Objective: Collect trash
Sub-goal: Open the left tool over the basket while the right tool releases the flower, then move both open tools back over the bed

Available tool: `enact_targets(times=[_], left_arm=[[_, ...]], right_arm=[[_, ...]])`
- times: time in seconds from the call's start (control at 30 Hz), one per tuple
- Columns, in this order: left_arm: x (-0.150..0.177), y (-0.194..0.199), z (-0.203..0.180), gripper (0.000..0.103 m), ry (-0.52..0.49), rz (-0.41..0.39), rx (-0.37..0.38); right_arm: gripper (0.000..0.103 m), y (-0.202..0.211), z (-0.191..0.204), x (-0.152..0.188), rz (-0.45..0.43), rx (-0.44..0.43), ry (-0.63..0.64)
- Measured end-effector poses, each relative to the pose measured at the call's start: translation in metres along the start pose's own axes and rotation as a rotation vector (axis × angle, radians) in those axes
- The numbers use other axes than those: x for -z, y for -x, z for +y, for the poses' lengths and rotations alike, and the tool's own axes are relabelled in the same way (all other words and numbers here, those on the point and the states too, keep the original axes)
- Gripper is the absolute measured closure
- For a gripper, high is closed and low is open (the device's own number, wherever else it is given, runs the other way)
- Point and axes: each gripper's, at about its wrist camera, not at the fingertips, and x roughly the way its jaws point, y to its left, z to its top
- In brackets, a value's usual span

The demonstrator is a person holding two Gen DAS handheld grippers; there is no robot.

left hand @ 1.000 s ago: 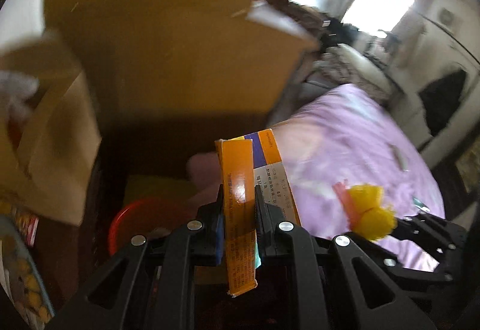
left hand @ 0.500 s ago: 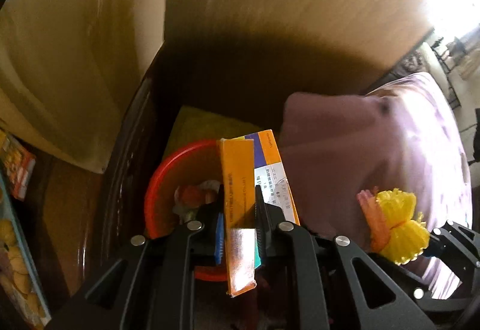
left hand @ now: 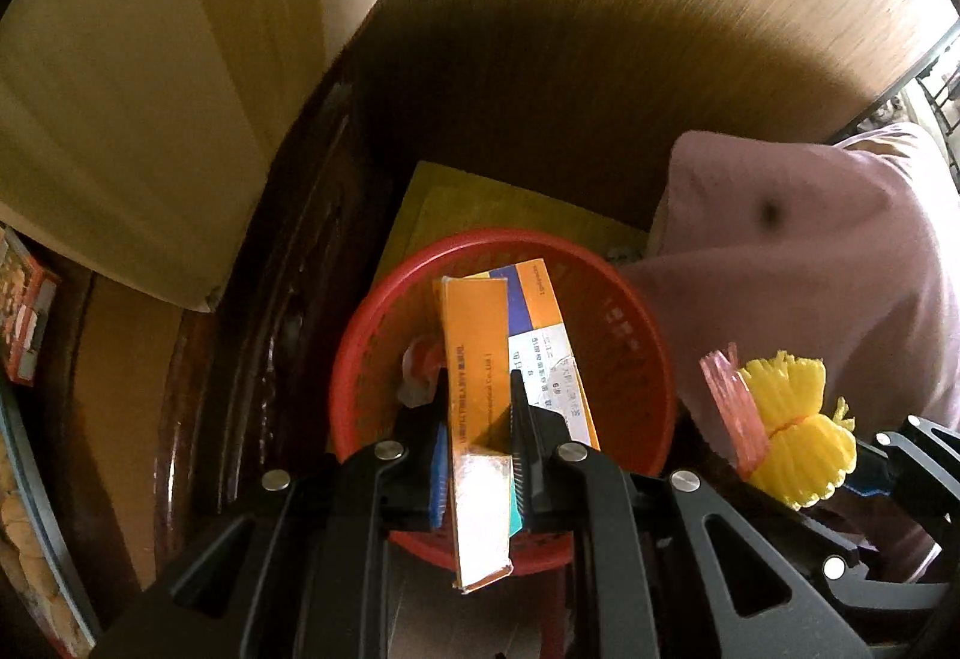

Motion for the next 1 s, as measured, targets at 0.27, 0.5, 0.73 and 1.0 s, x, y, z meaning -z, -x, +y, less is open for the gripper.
enact_targets(times=[0.27, 0.5, 0.73, 1.0], left_arm=[[0.002, -0.007, 0.002, 0.062, 0.019, 0.012, -0.036], [0.000, 0.002, -0.001, 0.055, 0.031, 0.002, -0.061], [0.004, 0.034, -0.018, 0.055, -0.001, -0.036, -0.039], [0.005, 0.071, -0.073, 0.051, -0.113, -0.105, 0.012]], right_arm=[[0.054, -0.006, -0.004, 0.006, -0.005, -0.025, -0.002], [0.049, 0.008, -0.015, 0.012, -0.038, -0.091, -0.056], [0.049, 0.049, -0.021, 0.026, -0.111, -0.051, -0.047], [0.049, 0.128, -0.069, 0.072, -0.269, 0.018, -0.170]])
